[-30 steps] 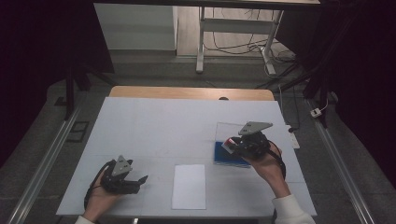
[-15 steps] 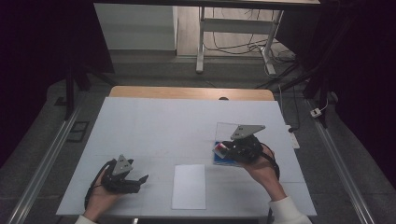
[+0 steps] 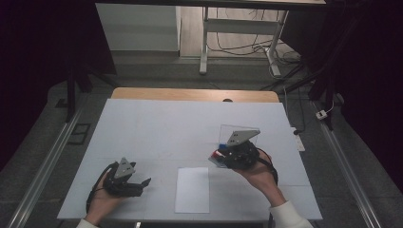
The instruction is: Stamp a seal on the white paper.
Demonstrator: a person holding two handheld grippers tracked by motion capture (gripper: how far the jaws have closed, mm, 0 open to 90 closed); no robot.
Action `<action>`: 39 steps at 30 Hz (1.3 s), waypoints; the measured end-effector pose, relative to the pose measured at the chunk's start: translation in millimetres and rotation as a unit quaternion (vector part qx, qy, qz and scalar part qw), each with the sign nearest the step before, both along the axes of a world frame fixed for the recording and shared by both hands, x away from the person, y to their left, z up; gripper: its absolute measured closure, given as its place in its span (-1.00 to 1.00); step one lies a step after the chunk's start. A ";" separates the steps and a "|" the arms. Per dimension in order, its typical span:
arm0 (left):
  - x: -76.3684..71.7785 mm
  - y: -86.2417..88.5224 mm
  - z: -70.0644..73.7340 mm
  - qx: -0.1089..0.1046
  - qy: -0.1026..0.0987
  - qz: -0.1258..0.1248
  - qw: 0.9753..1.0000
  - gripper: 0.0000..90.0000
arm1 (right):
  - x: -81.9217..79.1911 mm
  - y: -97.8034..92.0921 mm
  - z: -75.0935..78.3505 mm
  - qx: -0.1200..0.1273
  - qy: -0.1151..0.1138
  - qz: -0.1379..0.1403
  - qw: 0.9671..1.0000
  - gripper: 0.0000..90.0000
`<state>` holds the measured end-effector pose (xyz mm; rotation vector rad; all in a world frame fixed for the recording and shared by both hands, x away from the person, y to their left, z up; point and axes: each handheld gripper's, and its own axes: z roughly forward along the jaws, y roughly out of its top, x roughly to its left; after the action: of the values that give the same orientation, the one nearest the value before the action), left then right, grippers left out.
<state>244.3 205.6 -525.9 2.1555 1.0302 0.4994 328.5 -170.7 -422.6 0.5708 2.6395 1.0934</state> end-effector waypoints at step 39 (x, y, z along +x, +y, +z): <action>-1.7 -1.3 1.1 -0.014 0.003 0.000 1.000 -0.59 | -35.6 63.5 -26.9 -0.034 0.018 0.098 0.994 0.55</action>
<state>242.6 204.3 -524.8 2.1346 1.0347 0.4760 292.9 -107.3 -449.5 0.3260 2.7991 1.0495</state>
